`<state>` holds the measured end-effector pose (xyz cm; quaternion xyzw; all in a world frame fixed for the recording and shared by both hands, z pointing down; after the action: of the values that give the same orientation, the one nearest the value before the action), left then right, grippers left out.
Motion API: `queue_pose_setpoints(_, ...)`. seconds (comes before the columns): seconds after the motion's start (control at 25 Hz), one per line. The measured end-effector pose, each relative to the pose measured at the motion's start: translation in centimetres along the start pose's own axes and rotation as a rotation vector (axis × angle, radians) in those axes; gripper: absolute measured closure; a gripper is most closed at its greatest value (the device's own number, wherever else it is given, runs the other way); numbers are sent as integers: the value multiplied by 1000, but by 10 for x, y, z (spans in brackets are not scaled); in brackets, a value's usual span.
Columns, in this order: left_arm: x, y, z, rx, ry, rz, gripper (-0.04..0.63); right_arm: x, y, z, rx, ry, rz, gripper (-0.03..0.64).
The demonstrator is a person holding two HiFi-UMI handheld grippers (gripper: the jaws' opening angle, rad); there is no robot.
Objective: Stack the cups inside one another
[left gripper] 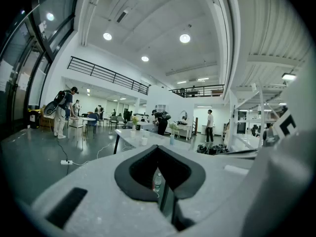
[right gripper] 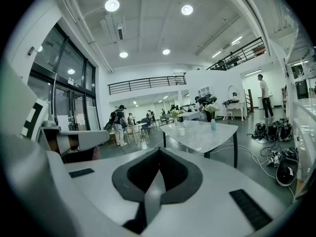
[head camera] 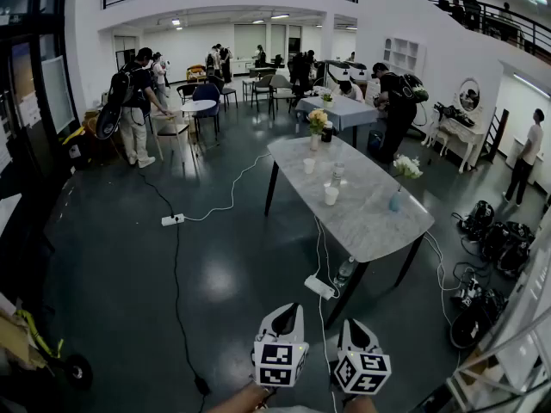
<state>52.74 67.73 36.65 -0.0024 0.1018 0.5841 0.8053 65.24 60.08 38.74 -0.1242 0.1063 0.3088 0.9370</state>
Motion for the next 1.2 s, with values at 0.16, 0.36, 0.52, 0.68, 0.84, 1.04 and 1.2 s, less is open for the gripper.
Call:
queue_pose_setpoints(0.16, -4, 4, -3, 1, -16, -8, 598, -5, 1, -3, 0, -5, -6, 609)
queue_pose_setpoints(0.36, -1, 16, 1, 4, -12, -20, 598, -10, 11, 3, -5, 3, -13, 609)
queue_pose_setpoints(0.52, 3, 31, 5, -6, 6, -25, 598, -17, 15, 6, -38, -9, 11, 609)
queue_pose_setpoints(0.68, 7, 50, 9, -26, 31, -32, 598, -26, 13, 12, -60, 10, 54, 609)
queue_pose_setpoints(0.84, 12, 76, 16, -23, 50, -41, 598, -38, 23, 19, -69, 25, 82, 609)
queue_pose_setpoints(1.04, 9, 105, 18, 5, 53, -66, 598, -53, 34, 25, -54, 49, 83, 609)
queue_pose_setpoints(1.2, 5, 120, 18, 8, 58, -86, 598, -65, 35, 23, -46, 62, 87, 609)
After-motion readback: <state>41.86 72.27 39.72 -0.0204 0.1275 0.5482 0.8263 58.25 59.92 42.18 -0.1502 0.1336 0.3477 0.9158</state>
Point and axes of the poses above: the fingertips, and each gripper's own axes: x backward along the fingers, y to its left, z out of its underside, the point moved 2 cm from there along x, backward along the fingers, and after that the axes turned 1 degree about y, right-handed, at the moved point
